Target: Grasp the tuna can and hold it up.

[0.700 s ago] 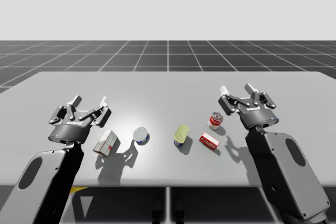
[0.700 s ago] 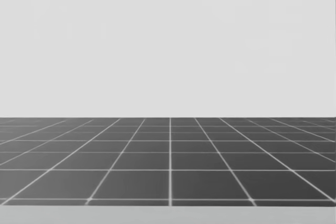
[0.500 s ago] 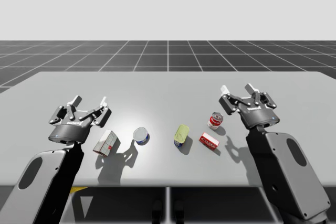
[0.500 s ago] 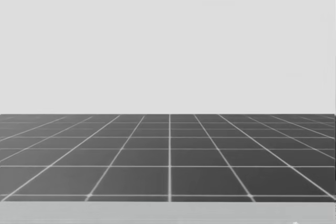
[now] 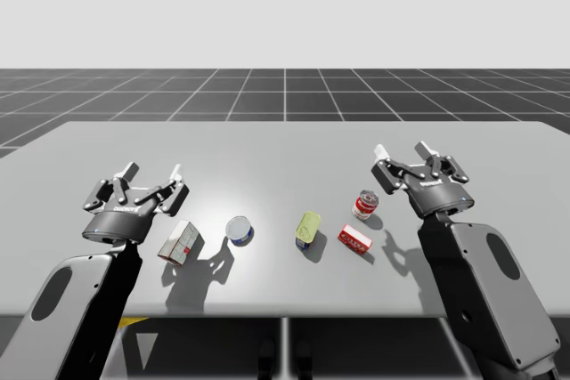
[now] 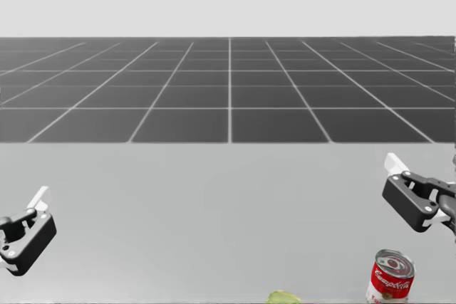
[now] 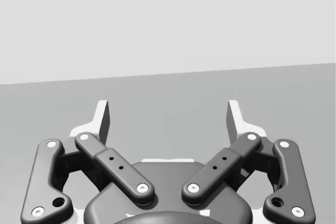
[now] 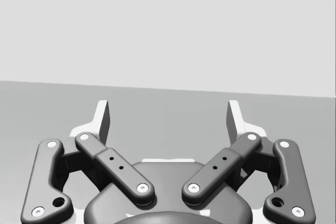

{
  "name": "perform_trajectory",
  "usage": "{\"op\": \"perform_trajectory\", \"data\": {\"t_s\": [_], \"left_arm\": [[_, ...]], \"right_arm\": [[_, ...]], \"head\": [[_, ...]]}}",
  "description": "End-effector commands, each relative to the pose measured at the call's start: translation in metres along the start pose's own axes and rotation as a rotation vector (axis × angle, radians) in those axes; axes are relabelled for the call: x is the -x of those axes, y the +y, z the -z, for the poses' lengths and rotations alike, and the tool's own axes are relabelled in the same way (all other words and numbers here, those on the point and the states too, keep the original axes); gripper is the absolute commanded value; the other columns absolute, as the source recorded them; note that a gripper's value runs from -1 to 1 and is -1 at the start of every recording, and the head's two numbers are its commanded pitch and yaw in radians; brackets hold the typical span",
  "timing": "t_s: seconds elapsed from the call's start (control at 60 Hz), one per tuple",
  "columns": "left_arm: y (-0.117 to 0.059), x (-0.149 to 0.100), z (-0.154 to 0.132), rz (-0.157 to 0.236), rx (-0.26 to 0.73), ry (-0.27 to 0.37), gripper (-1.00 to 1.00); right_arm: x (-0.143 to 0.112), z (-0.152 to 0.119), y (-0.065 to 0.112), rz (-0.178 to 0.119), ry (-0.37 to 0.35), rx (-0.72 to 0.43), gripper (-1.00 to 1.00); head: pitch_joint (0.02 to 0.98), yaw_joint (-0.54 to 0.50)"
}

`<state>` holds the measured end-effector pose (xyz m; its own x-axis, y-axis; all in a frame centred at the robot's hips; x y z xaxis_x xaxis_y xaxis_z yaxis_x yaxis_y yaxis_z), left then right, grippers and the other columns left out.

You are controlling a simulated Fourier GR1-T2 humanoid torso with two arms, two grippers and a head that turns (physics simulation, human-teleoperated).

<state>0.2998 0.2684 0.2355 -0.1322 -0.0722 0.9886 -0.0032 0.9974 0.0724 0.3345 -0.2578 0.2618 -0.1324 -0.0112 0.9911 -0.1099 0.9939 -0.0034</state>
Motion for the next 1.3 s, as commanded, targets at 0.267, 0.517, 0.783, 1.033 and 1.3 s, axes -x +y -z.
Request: {"op": "perform_trajectory", "data": {"t_s": [0.267, 0.517, 0.783, 1.033, 1.3], "left_arm": [[0.000, 0.001, 0.000, 0.013, 0.005, 0.006, -1.00], [0.000, 0.002, 0.000, 0.018, 0.014, 0.007, -1.00], [0.000, 0.001, 0.000, 0.007, 0.020, 0.011, -1.00], [-0.006, -0.024, -0.013, -0.096, 0.050, 0.039, -1.00], [-0.029, -0.052, -0.063, -0.137, 0.112, 0.176, -1.00]], "right_arm": [[0.003, 0.001, 0.001, -0.023, 0.012, 0.002, -1.00], [0.004, 0.001, 0.003, -0.044, 0.019, 0.004, -1.00], [0.006, 0.002, 0.006, -0.054, 0.027, 0.004, -1.00], [0.008, 0.002, 0.006, -0.054, 0.034, 0.014, -1.00], [0.009, 0.002, 0.003, -0.050, 0.034, 0.022, -1.00]], "head": [[0.671, 0.08], [0.791, 0.17], [0.844, 0.21], [0.846, 0.21], [0.849, 0.22]]}}
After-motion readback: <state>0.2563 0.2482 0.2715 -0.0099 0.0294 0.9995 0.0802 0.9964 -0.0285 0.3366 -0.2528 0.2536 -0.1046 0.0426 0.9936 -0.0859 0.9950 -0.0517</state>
